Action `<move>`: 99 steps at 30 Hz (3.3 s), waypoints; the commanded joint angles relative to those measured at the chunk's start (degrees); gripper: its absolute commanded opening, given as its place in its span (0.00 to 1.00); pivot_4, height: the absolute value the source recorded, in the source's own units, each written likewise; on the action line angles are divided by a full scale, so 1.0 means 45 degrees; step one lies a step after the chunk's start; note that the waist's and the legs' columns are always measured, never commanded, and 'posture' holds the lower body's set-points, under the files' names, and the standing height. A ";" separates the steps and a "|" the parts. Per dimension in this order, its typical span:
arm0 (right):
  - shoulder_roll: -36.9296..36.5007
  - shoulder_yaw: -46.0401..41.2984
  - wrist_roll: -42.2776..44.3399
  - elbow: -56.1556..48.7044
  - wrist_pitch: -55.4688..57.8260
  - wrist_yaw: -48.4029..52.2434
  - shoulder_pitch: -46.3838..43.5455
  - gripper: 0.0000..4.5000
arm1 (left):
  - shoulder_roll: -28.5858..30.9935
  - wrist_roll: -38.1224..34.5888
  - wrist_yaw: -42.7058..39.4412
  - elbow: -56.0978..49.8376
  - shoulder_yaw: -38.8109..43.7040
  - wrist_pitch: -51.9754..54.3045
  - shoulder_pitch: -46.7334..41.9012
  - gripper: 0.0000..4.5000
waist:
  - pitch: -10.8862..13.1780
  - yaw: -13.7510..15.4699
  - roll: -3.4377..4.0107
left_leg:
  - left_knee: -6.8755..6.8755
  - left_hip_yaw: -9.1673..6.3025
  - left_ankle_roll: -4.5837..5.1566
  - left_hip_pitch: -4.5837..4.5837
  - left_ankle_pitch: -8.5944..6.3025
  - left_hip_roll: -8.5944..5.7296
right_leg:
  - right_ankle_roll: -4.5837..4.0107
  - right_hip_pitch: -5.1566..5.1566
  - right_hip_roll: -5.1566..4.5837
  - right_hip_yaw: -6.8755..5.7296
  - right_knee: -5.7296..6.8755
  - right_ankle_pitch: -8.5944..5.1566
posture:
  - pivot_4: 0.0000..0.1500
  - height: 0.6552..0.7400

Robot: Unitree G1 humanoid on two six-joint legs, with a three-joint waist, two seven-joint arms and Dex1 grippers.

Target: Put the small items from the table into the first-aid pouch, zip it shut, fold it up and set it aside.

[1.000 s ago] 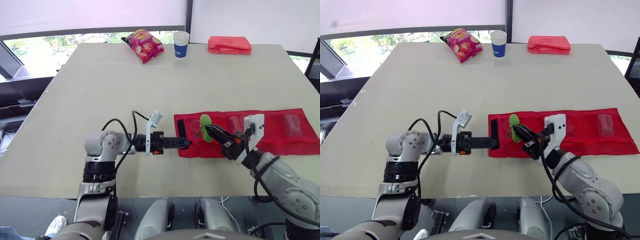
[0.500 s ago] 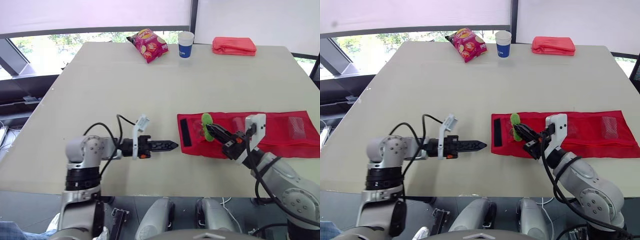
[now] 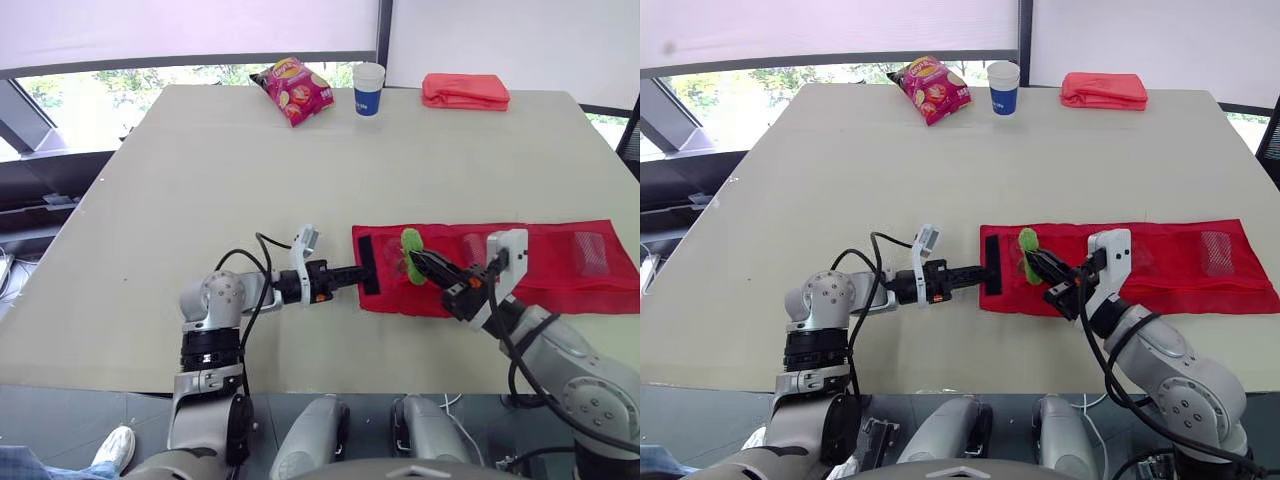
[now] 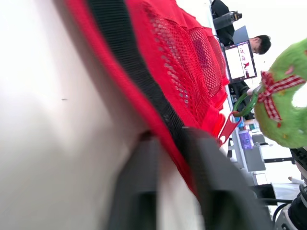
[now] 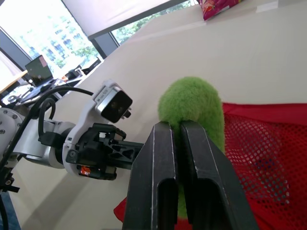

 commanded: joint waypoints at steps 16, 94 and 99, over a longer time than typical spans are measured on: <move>-0.2376 -0.3286 -0.1451 0.0048 -0.1860 0.2067 0.3823 0.00 | 0.2919 0.1696 -0.2420 0.1428 -0.2223 -0.4738 -0.0487 0.00 | 0.0001 -0.0001 0.0000 | -0.0006 0.0000 0.0000 -0.0004 -0.0001 0.0009 | -0.0002 -0.0001 0.0002 0.0000 -0.0009 -0.0001 | 1.00 0.99; -0.0862 -0.9114 0.0314 0.2421 0.0951 0.2002 0.5190 0.99 | 0.5203 0.3403 -0.4168 0.3967 -0.2177 -0.7188 -0.1223 0.00 | -0.0008 -0.0021 0.0054 | -0.0026 0.0010 0.0016 -0.0009 -0.0010 0.0023 | -0.0002 -0.0004 -0.0009 0.0013 -0.0019 -0.0001 | 1.00 0.99; -0.0302 -0.8351 0.0446 0.2368 0.0720 0.1462 0.5055 0.99 | 0.5676 0.3344 -0.4364 0.3817 -0.2061 -0.7096 -0.0999 0.00 | -0.0011 -0.0007 0.0058 | -0.0042 0.0011 0.0012 -0.0007 -0.0008 0.0021 | -0.0003 -0.0011 -0.0009 0.0010 -0.0017 -0.0002 | 1.00 0.99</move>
